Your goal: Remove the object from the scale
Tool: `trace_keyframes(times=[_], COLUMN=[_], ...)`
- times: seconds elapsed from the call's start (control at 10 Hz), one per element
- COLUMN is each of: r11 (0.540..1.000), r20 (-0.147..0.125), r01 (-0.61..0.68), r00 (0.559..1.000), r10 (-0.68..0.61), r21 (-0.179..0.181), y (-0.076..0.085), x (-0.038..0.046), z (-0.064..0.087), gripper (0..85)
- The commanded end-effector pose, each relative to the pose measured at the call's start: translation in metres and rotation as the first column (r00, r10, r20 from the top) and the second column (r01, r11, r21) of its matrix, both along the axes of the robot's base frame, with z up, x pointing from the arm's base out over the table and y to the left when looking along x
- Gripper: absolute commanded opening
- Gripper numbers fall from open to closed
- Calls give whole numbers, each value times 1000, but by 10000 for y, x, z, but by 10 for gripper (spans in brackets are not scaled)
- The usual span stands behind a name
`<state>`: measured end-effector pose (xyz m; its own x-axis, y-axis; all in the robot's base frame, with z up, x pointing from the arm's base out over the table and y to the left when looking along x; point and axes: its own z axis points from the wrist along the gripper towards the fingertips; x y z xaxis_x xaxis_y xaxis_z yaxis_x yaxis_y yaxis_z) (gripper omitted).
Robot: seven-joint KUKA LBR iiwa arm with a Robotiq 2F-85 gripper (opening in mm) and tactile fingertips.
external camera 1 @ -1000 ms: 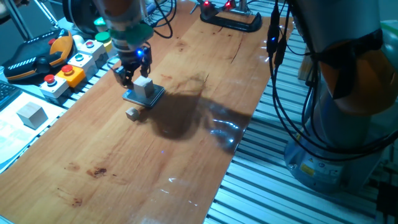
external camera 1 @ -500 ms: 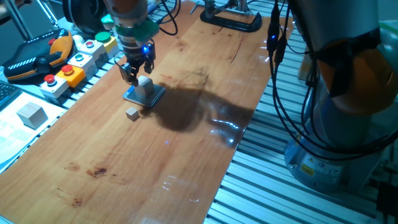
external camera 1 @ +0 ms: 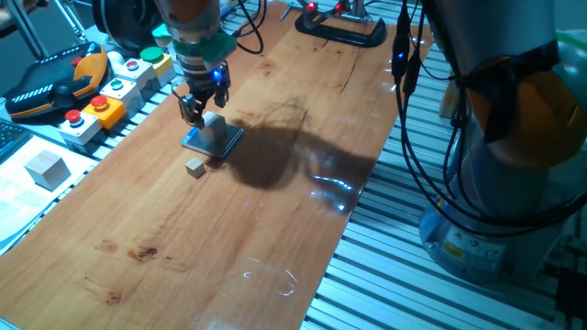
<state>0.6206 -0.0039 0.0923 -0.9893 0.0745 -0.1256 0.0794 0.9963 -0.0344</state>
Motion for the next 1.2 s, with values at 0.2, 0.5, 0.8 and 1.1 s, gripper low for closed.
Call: trace_keyframes(times=[0.2, 0.5, 0.8, 1.1], r11=[1000, 999, 998, 997], r20=[0, -4, -2, -7], r01=[-16, -34, -46, -58], r00=[1000, 999, 999, 998], r10=[16, 34, 47, 59], r21=[23, 38, 51, 55], y=[-30, -38, -23, -22], x=[32, 30, 23, 32], z=[-117, -207, -304, -324], gripper=[797, 797, 783, 690])
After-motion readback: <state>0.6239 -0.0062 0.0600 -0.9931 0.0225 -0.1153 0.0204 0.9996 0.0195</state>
